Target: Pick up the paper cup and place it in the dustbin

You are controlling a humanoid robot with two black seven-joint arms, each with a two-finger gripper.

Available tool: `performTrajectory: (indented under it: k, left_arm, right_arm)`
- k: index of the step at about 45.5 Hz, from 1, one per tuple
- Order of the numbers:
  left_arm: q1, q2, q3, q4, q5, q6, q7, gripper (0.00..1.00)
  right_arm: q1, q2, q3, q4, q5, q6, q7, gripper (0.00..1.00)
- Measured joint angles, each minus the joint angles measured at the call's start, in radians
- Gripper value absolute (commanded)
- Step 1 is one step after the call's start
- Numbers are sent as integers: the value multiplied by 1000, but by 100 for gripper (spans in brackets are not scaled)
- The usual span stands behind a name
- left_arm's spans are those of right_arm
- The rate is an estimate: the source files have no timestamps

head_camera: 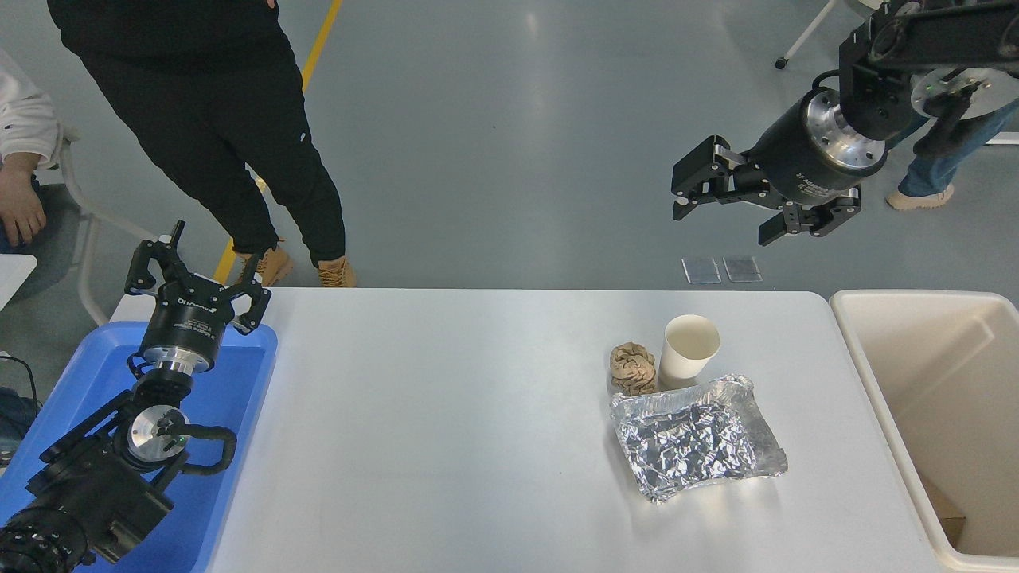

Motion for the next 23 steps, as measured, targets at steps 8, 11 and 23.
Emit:
performTrajectory:
  k: [8, 11, 23]
  left_arm:
    - [1, 0, 0, 0, 0, 0, 0, 99]
    - [1, 0, 0, 0, 0, 0, 0, 99]
    - [1, 0, 0, 0, 0, 0, 0, 99]
  right_arm:
    - [-81, 12, -2, -10, -11, -70, -1, 100]
    - [-124, 22, -2, -28, -13, -97, -1, 100]
    - [-336, 77, -5, -166, -19, -190, -1, 100]
